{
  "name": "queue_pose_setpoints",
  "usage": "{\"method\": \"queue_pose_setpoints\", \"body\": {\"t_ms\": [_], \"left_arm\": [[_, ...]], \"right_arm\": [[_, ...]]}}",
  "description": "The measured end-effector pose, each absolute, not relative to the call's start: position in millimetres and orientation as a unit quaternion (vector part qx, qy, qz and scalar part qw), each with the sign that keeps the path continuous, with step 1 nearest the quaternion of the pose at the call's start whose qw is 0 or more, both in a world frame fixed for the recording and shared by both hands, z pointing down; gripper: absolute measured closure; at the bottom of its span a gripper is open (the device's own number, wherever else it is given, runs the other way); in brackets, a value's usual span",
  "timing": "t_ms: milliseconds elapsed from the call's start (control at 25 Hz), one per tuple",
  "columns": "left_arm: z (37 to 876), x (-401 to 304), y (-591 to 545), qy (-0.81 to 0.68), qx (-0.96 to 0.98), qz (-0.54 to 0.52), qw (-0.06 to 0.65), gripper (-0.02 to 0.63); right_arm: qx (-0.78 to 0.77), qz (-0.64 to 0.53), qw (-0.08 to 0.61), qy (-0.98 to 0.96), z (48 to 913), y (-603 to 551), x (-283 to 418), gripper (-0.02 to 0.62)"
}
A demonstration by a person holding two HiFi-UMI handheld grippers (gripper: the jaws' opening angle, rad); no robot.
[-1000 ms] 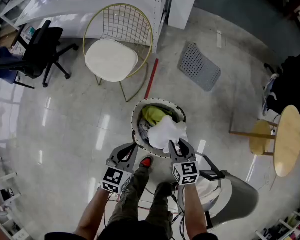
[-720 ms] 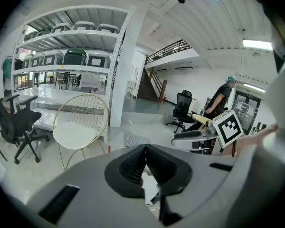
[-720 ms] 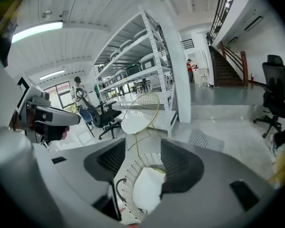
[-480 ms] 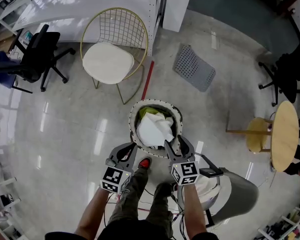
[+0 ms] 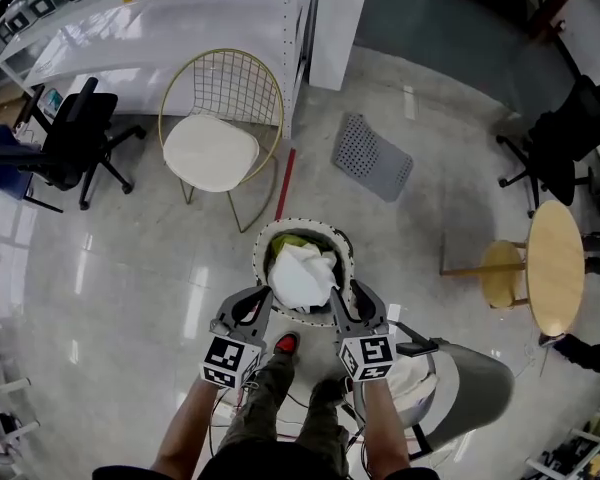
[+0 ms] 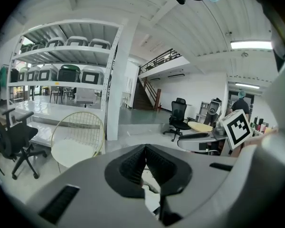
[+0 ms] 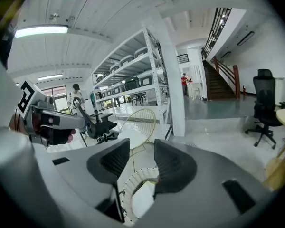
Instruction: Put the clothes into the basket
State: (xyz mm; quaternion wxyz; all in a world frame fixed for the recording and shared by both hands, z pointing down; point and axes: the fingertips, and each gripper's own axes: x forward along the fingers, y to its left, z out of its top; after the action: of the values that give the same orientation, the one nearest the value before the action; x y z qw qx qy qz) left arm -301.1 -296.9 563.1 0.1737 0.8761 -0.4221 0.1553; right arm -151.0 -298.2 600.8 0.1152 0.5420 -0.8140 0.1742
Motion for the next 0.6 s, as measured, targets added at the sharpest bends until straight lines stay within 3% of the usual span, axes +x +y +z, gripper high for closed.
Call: {"method": "queue_pose_setpoints", "body": {"t_ms": [280,600], "left_arm": [[513.4,-303.5,-287.9,-0.434,0.881,0.127,0.142,0.598],[455.5,-305.6,-275.7,-0.432,0.892,0.093,0.101,0.598]], "right_arm": [[0.558,0.149,0.083,-0.812,549.4,-282.6,-150.7,0.51],[0.57,0.101,0.048,-0.814,484.1,-256.0,-152.5,0.546]]}}
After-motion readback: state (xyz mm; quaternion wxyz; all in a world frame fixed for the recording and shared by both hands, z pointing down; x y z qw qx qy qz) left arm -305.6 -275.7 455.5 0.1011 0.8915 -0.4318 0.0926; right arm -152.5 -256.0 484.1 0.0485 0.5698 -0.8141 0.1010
